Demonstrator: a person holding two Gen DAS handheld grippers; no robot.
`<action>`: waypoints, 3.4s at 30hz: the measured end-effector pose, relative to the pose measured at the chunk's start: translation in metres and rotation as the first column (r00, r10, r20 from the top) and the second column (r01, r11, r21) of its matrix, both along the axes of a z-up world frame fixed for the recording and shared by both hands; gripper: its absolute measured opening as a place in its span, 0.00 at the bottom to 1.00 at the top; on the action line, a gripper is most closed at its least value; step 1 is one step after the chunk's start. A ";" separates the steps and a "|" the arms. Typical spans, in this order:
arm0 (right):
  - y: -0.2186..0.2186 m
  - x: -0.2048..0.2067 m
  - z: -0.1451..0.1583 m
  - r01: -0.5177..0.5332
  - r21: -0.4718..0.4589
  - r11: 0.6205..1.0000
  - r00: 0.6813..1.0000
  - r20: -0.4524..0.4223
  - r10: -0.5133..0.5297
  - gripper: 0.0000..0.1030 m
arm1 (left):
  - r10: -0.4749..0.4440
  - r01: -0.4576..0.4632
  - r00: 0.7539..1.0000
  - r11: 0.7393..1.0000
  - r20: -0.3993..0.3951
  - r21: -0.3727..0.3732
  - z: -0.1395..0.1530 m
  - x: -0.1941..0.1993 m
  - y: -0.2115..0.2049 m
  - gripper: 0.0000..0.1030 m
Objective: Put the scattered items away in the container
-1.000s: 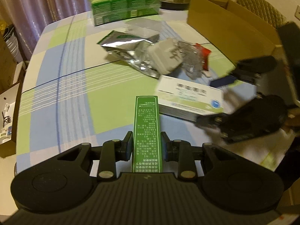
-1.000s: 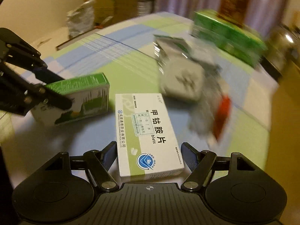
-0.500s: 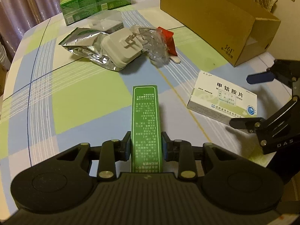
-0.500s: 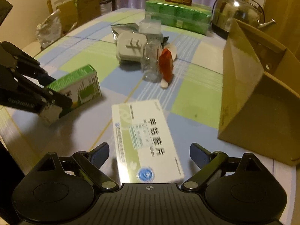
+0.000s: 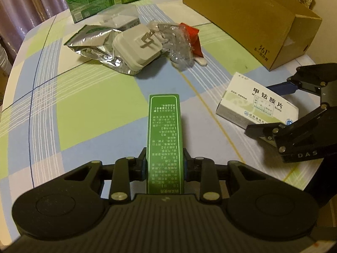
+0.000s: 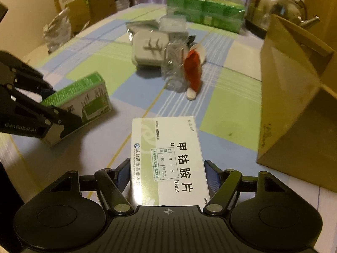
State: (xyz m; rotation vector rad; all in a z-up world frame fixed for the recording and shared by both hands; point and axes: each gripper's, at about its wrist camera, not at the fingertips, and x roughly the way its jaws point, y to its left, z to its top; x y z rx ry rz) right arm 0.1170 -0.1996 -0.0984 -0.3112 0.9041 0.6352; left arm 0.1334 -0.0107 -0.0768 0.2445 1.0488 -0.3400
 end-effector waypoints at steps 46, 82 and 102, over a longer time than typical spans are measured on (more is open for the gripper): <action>-0.075 -0.045 0.103 0.159 0.146 0.977 0.963 0.197 -0.186 0.67 | -0.101 0.099 0.989 0.995 0.106 0.019 0.085 -0.014 -0.064 0.25; -0.192 0.131 0.151 0.373 0.194 0.907 0.880 0.237 -0.412 0.67 | -0.162 0.195 0.972 0.960 0.168 -0.203 0.133 0.156 -0.241 0.25; -0.200 0.156 0.114 0.394 0.149 0.907 0.883 0.214 -0.418 0.67 | -0.144 0.161 0.982 0.975 0.119 -0.151 0.082 0.192 -0.254 0.28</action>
